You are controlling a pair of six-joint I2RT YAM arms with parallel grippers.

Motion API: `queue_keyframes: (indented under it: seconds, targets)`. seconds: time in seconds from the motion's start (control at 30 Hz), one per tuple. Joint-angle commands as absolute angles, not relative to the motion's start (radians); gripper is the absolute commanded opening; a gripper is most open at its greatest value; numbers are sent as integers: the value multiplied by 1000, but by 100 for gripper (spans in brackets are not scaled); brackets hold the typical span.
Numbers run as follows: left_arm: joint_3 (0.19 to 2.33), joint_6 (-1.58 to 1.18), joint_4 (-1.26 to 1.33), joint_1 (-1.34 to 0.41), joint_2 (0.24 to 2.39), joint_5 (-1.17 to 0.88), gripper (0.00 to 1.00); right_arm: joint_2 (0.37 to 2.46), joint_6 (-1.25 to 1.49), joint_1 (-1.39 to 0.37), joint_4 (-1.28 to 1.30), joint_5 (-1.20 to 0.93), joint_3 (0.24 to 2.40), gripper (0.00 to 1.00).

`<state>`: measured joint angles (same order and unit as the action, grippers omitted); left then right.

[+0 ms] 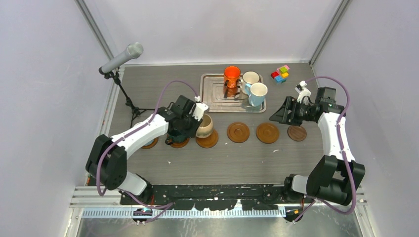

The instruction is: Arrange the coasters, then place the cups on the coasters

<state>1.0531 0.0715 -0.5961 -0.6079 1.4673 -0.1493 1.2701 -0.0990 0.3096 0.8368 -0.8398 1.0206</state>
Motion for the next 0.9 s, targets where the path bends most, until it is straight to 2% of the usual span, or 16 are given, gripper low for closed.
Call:
queue_keyframes:
  seconds: [0.0,0.87]
  targets:
    - [1035,38,-465,-623,1384,-160,0,1276,-91,308,813,-848,1034,72]
    - [999,38,-404,-683,1474,-152,0,1281,-91,308,810,-847,1031,72]
